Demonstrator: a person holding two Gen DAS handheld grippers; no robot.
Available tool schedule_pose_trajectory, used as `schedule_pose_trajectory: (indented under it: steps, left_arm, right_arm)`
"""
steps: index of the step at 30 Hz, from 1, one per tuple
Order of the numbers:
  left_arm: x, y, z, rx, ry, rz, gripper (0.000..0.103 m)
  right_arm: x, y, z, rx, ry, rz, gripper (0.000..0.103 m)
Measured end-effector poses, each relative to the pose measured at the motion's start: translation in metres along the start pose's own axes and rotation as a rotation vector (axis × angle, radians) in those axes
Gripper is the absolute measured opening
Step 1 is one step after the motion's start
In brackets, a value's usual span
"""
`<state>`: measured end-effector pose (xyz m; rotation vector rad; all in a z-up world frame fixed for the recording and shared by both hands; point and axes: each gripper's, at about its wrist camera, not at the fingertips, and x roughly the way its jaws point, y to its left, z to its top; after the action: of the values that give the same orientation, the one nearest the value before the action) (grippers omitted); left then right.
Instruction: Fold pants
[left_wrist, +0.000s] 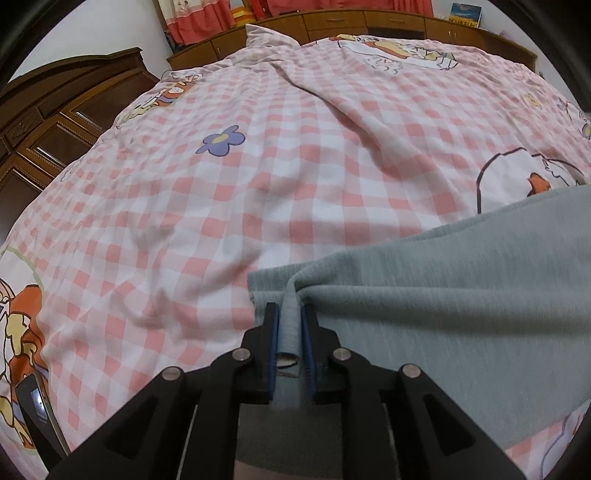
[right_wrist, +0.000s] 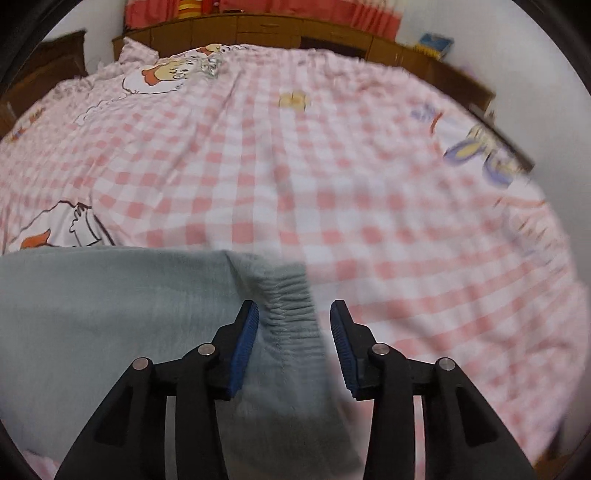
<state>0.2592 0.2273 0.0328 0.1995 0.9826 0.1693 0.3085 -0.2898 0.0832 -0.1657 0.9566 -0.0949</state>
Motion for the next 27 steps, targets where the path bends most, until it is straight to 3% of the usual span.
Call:
schedule_pose_trajectory:
  steps: [4, 8, 11, 13, 15, 18, 22, 27]
  left_arm:
    - [0.001, -0.004, -0.003, 0.008, -0.007, 0.015, 0.013]
    - [-0.002, -0.005, -0.004, 0.001, 0.003, 0.02, 0.017]
    - [-0.013, -0.005, -0.008, 0.022, 0.003, 0.039, 0.034]
    - [-0.022, -0.004, -0.012, 0.034, -0.004, 0.054, 0.052]
    - [-0.031, -0.001, -0.016, 0.022, -0.004, 0.045, 0.063]
    - [-0.056, 0.002, -0.027, -0.043, -0.028, -0.036, 0.073]
    - [-0.081, -0.001, -0.034, -0.12, -0.05, -0.118, 0.073]
    - [-0.093, -0.014, -0.031, -0.166, -0.082, -0.215, 0.074]
  right_arm:
    - [-0.042, 0.017, 0.011, -0.053, -0.068, 0.035, 0.044]
    - [-0.065, 0.069, 0.021, -0.167, -0.089, 0.32, 0.047]
    - [-0.058, 0.118, 0.023, -0.275, -0.066, 0.449, 0.047]
    - [-0.051, 0.151, 0.025, -0.356, -0.053, 0.491, 0.047]
    - [-0.046, 0.179, 0.022, -0.426, -0.047, 0.508, 0.047]
    - [-0.043, 0.213, 0.018, -0.518, -0.083, 0.519, 0.047]
    - [-0.036, 0.24, 0.015, -0.611, -0.09, 0.49, 0.047]
    - [-0.02, 0.246, 0.024, -0.63, -0.04, 0.489, 0.047]
